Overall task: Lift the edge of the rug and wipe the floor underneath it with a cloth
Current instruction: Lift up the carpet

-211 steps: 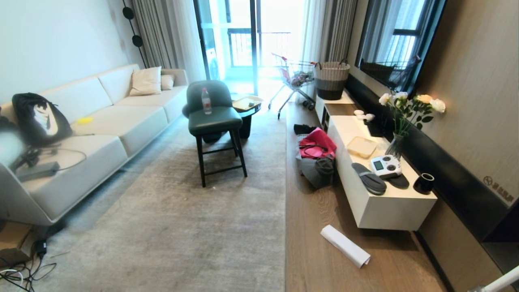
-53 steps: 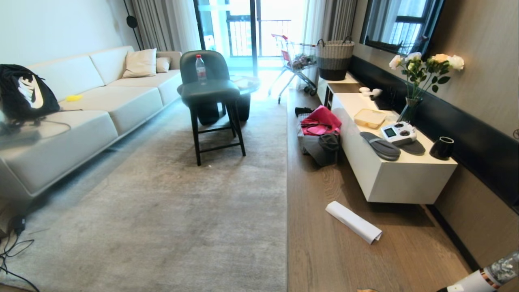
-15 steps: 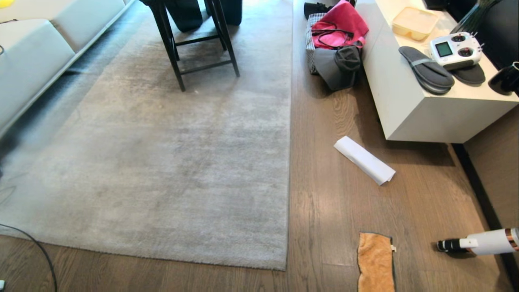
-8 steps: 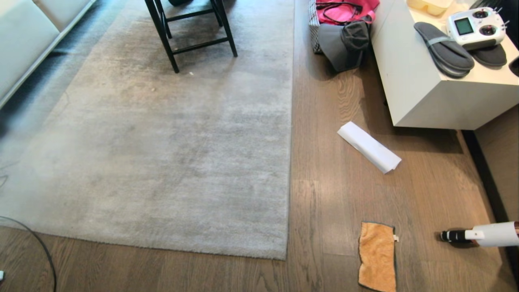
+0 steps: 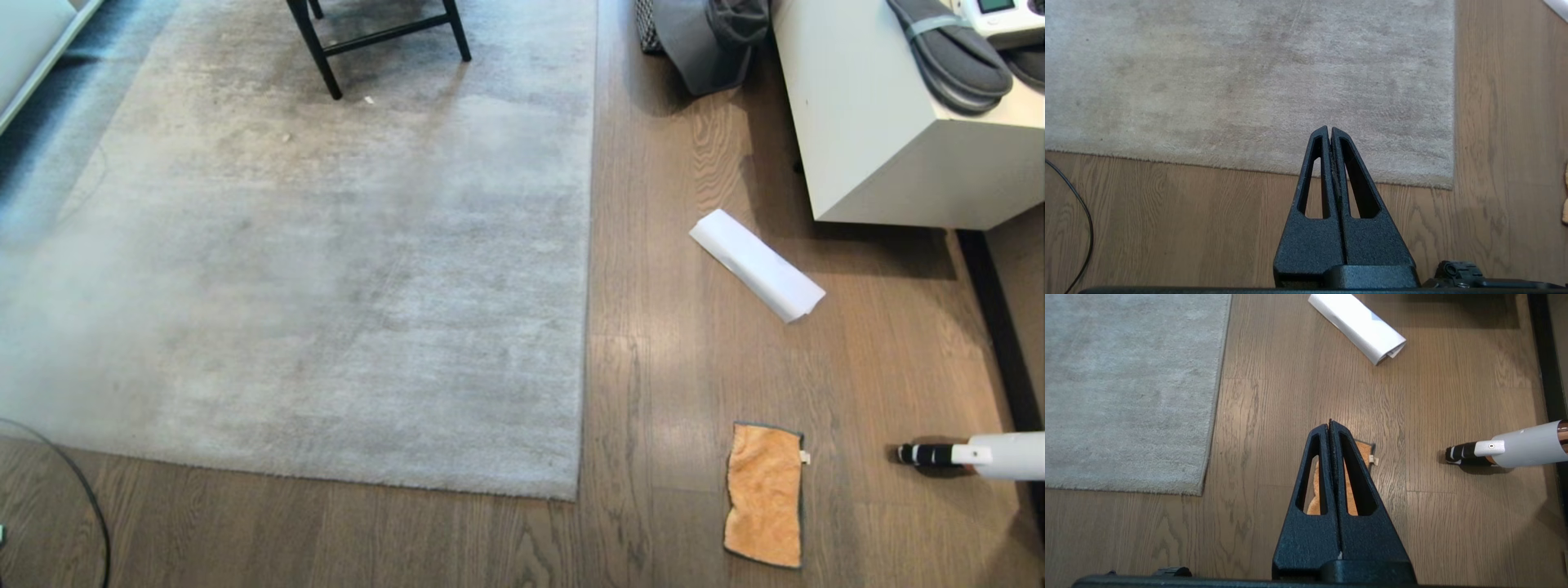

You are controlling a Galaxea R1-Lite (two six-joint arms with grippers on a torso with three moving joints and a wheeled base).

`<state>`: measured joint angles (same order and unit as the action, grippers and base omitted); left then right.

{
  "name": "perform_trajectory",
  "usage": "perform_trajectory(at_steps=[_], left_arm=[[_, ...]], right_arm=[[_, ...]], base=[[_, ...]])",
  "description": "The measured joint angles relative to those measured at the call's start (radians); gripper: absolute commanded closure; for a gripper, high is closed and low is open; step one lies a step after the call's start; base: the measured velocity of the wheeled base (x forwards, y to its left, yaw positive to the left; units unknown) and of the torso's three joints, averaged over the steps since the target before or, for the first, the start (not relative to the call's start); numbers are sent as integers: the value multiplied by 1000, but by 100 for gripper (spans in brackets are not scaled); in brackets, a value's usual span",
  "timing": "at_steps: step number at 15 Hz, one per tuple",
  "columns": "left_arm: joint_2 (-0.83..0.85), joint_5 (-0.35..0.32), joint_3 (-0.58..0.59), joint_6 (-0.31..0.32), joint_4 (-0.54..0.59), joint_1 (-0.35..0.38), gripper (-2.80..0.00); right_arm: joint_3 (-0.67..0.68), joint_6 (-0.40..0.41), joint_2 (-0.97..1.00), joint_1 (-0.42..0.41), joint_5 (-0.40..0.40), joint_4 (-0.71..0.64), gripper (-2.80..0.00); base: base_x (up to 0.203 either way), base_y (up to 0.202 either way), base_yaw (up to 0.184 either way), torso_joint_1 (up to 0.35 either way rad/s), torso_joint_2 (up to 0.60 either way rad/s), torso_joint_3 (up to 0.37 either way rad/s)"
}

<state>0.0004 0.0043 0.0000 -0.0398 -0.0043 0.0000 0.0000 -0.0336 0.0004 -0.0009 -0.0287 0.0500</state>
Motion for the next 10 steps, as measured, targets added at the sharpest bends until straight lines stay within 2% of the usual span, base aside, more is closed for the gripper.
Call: perform_trajectory(at_steps=[10], left_arm=[[0, 0, 0, 0, 0, 0, 0]], right_arm=[[0, 0, 0, 0, 0, 0, 0]], base=[[0, 0, 0, 1, 4, -197]])
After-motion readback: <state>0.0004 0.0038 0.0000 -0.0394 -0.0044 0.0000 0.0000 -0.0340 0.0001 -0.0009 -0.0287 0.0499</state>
